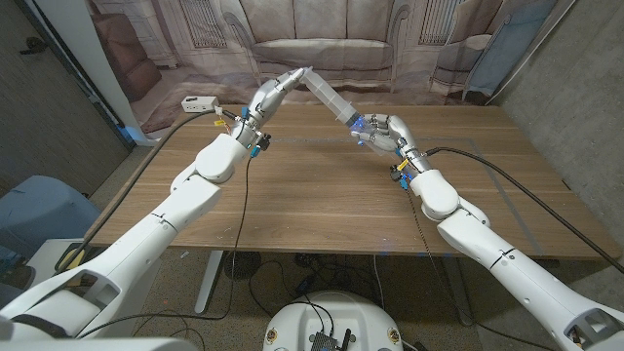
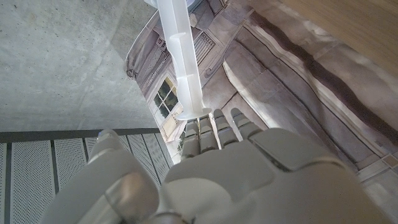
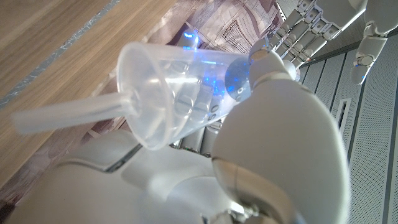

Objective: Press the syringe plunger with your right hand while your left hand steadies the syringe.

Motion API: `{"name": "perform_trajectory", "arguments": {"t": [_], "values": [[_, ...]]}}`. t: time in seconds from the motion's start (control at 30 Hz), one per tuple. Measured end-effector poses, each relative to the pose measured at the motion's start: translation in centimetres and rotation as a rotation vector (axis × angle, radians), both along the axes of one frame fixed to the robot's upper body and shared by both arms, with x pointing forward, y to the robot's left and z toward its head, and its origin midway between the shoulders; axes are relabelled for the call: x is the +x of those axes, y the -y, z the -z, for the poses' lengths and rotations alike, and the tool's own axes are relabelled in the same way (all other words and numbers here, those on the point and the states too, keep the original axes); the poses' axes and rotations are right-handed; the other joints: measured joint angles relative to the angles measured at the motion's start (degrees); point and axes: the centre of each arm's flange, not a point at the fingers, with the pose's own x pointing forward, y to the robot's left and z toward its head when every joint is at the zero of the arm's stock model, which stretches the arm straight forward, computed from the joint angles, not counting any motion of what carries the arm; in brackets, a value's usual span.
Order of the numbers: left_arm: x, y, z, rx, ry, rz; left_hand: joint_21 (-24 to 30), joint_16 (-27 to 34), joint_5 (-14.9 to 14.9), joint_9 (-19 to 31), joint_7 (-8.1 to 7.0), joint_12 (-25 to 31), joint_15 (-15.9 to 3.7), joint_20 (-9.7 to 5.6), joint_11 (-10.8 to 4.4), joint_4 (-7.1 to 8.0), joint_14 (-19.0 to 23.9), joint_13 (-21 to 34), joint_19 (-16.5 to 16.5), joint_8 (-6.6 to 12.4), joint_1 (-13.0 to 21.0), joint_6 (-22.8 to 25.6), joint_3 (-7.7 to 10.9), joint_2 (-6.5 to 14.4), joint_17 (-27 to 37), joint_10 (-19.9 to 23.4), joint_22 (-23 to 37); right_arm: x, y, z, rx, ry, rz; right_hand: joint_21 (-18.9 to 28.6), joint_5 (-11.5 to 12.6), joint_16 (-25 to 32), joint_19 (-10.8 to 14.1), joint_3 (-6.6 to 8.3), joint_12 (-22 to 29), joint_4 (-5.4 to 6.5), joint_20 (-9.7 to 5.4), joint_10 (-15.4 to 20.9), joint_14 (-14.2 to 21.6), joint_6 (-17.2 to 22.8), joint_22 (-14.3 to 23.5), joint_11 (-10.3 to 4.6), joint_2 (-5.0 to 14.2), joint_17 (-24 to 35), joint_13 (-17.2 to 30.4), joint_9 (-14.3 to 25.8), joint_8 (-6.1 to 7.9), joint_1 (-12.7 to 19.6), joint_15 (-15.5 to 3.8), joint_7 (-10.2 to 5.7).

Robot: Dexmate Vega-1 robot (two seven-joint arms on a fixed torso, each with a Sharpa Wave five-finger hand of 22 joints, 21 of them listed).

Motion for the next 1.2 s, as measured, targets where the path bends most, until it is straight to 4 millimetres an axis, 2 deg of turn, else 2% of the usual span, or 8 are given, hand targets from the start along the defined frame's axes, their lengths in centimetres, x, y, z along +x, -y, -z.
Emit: {"name": "perform_trajectory", "arguments": {"t": [0.8, 1.2], "values": [[0.3, 0.8, 0.5, 0.054, -0.025, -0.001, 0.00, 0.00, 0.00, 0.00, 0.26, -0.01, 0.00, 0.29, 0.01, 0.00, 0.00, -0.05, -0.29, -0.19, 0.00, 0.22, 0.00, 0.00, 0.00, -0.01, 0.00, -0.1, -0.1, -0.2, 0.014, 0.013, -0.005, 1.13, -0.15, -0.18, -0.30, 0.00, 0.16, 0.00, 0.34, 0.39, 0.40, 0.42, 0.01, 0.43, 0.00, -0.01, -0.09, -0.03, -0.35, 0.00, 0.40, 0.41], [0.3, 1.2, 0.7, 0.069, -0.037, 0.008, 0.00, 0.00, 0.00, 0.00, 0.26, -0.03, 0.01, 0.29, 0.24, 0.00, 0.00, 0.00, -0.29, 0.02, 0.00, 0.22, 0.00, 0.00, 0.00, 0.23, 0.00, -0.4, -0.1, -0.4, 0.021, 0.021, -0.007, 1.56, -0.15, -0.17, -0.29, -0.01, 0.45, 0.01, 0.35, 0.79, 0.42, 0.52, 0.01, 0.61, 0.00, 0.27, 0.20, -0.04, 0.04, 0.00, 0.41, 0.51]]}}
